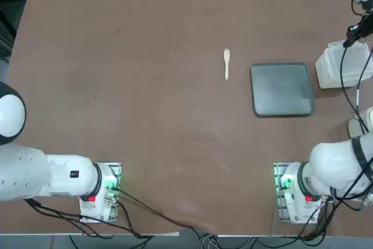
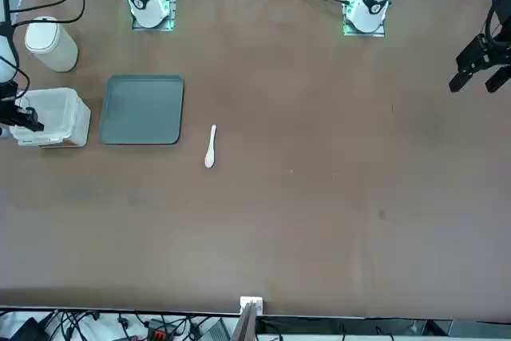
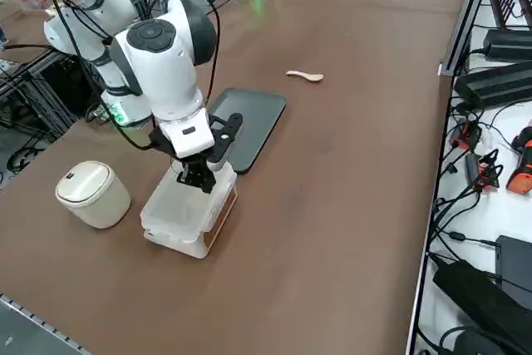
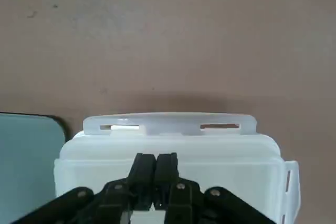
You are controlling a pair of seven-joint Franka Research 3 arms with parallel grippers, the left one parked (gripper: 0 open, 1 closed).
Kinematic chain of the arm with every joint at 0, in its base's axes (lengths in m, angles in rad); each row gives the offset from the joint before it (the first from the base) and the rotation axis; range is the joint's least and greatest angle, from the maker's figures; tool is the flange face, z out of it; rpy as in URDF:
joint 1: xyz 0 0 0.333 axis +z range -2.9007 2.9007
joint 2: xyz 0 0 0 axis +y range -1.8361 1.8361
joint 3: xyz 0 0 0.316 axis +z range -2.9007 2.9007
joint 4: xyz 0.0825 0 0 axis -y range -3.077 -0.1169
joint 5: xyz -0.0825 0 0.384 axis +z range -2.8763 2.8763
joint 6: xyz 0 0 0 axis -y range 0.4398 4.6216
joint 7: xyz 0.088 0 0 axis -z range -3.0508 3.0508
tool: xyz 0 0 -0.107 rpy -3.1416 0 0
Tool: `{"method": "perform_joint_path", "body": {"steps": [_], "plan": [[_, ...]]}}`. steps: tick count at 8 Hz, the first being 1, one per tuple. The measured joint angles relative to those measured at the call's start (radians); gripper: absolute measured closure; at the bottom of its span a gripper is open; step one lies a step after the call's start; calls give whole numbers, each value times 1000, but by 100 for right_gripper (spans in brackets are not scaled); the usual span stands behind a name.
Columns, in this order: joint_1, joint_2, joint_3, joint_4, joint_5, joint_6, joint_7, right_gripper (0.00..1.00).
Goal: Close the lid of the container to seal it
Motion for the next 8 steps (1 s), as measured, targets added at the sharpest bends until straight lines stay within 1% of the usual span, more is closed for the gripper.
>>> {"method": "perform_joint_path", "body": {"steps": [1, 2, 5, 6, 8], "plan": [[1, -7, 1, 19, 0, -42, 0, 98], [2, -32, 5, 49, 0, -112, 2, 98], [22, -152, 15, 188, 0, -402, 25, 96], [46, -174, 18, 236, 0, -482, 64, 82], [123, -183, 22, 314, 0, -590, 160, 48]]}}
